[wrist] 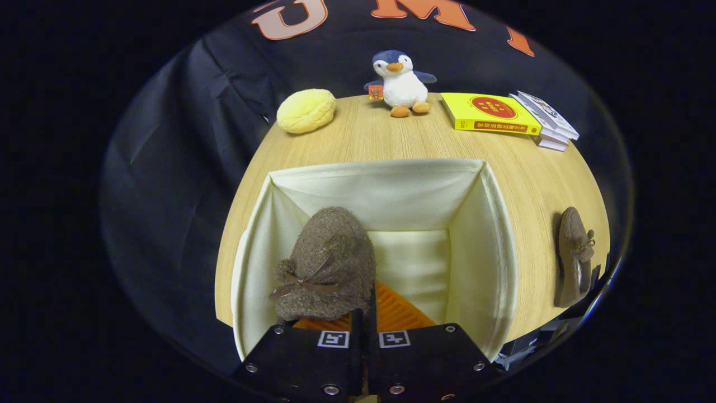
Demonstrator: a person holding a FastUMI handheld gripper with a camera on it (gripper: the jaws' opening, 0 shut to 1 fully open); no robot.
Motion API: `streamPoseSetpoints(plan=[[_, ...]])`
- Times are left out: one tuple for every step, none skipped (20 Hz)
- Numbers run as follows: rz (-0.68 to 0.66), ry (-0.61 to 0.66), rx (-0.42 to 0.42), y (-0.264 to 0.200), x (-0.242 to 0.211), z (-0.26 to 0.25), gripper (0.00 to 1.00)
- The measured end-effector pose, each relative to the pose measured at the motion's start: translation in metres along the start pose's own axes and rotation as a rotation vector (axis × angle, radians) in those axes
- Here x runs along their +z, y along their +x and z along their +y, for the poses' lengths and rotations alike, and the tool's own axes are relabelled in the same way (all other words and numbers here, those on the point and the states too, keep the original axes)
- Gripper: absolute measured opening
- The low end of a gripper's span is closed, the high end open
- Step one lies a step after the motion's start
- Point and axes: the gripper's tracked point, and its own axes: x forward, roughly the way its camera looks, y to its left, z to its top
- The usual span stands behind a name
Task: Open the storage box then place both shoes into the box .Put the left shoe in first, then the right shoe, with the right side of both shoes facing outward in a uniform manner.
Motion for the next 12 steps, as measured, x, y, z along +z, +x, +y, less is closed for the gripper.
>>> streamPoseSetpoints(plan=[[0.02, 0.01, 0.009, 0.004, -0.004, 0.003, 0.05], [0.046, 0.021, 0.028, 0.007, -0.009, 0.008, 0.06], [0.076, 0.031, 0.055, 0.009, -0.015, 0.013, 0.07], [0.109, 0.031, 0.078, 0.01, -0.02, 0.018, 0.12], [0.137, 0.016, 0.101, 0.009, -0.025, 0.021, 0.15], [0.152, -0.009, 0.123, 0.009, -0.031, 0.024, 0.21], [0.162, -0.047, 0.134, 0.005, -0.036, 0.022, 0.25], [0.14, -0.071, 0.175, 0.0, -0.035, 0.028, 0.29], [0.123, -0.087, 0.222, -0.007, -0.032, 0.033, 0.33], [0.118, -0.091, 0.269, -0.017, -0.031, 0.038, 0.39], [0.109, -0.092, 0.307, -0.028, -0.028, 0.04, 0.45], [0.089, -0.098, 0.336, -0.04, -0.021, 0.038, 0.5]])
